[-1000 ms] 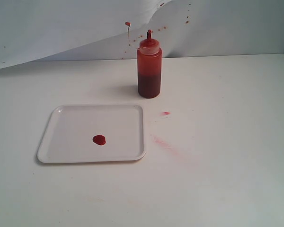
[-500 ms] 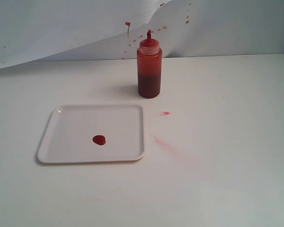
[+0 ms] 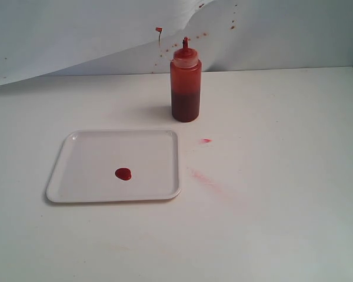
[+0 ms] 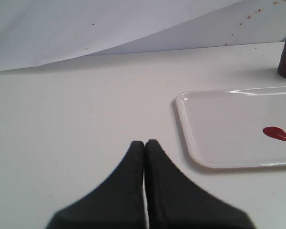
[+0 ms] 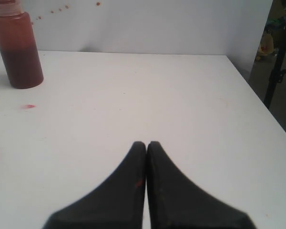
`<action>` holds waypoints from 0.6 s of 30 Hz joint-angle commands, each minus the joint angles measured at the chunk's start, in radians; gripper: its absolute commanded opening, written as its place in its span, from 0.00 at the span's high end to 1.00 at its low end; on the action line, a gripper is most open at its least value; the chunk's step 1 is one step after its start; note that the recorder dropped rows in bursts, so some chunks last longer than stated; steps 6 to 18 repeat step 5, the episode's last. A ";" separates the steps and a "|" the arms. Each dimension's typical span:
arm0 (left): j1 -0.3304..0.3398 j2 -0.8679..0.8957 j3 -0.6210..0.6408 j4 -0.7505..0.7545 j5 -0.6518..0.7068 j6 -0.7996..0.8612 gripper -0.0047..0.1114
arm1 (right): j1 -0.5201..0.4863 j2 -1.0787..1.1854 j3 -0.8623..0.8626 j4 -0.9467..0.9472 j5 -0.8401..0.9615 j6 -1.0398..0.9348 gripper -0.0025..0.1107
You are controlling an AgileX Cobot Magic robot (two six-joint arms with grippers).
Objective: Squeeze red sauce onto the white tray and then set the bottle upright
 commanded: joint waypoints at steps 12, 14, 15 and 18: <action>0.001 -0.003 0.005 -0.009 -0.013 -0.004 0.96 | 0.002 -0.006 0.002 0.006 -0.002 0.002 0.98; 0.001 -0.003 0.005 -0.009 -0.013 -0.004 0.96 | 0.002 -0.006 0.002 0.006 -0.002 0.002 0.98; 0.001 -0.003 0.005 -0.009 -0.013 -0.004 0.96 | 0.002 -0.006 0.002 0.006 -0.002 0.002 0.98; 0.001 -0.003 0.005 -0.009 -0.013 -0.004 0.96 | 0.002 -0.006 0.002 0.006 -0.002 0.002 0.98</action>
